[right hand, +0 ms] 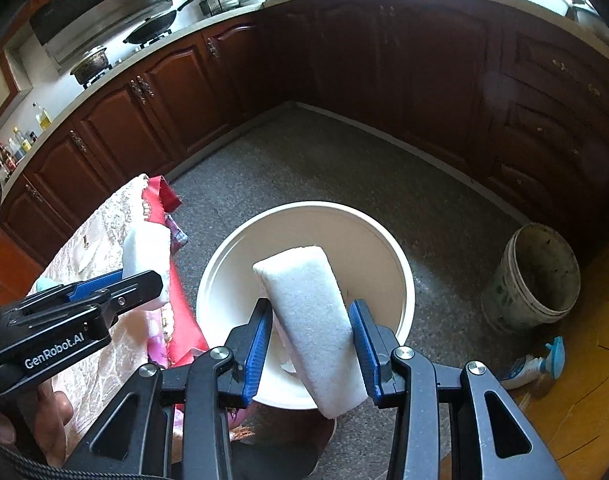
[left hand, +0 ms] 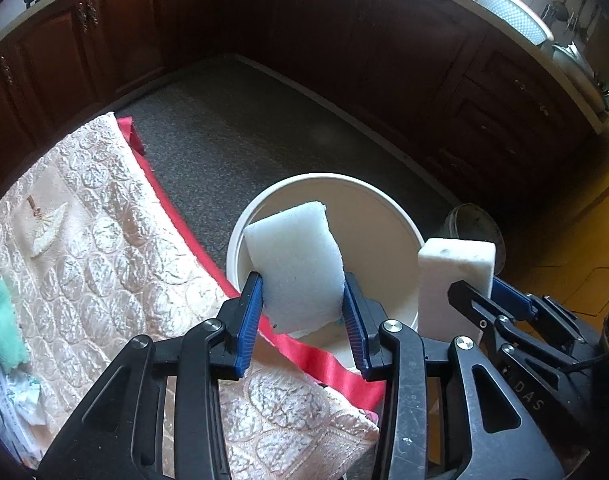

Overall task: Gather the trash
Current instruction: 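Open both tools to drop the sponges into the bucket, then move both open tools back over the remaining trash on the table, then grasp white printed snack packet with left tool while right tool grasps crumpled plastic wrapper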

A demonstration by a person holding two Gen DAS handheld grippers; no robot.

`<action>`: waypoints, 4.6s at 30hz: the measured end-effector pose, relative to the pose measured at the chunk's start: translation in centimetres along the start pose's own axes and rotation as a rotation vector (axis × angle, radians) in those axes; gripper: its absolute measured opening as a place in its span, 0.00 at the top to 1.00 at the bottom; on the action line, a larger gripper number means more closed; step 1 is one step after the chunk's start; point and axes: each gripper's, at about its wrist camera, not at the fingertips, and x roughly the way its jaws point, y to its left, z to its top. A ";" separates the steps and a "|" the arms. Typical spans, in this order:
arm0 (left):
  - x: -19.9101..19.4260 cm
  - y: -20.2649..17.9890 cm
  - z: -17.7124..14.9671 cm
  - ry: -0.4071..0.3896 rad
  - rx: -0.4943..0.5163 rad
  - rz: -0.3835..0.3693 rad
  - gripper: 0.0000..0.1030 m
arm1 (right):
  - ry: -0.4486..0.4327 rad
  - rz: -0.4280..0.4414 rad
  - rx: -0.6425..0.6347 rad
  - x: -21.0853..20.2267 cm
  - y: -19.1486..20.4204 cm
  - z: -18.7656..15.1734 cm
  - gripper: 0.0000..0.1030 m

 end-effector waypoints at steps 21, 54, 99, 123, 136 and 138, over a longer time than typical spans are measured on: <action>-3.0 2.5 -2.4 -0.062 -0.082 0.055 0.37 | 0.008 -0.049 -0.021 0.9 1.9 -1.3 0.37; -21.1 25.5 -19.3 -0.220 -0.399 0.337 0.37 | 0.042 0.353 -0.443 -3.2 28.7 -5.8 0.27; -18.5 28.9 -22.2 -0.129 -0.561 0.215 0.37 | 0.128 0.318 -0.542 0.4 32.8 -7.8 0.26; -13.3 28.2 -21.2 -0.020 -0.561 0.109 0.43 | 0.329 0.448 -0.475 7.9 34.1 -8.3 0.61; -18.2 25.5 -20.9 -0.149 -0.448 0.153 0.92 | 0.138 0.408 -0.515 1.0 31.5 -7.1 0.64; -18.8 25.1 -20.7 -0.164 -0.436 0.155 0.92 | 0.115 0.400 -0.520 0.0 31.3 -7.0 0.64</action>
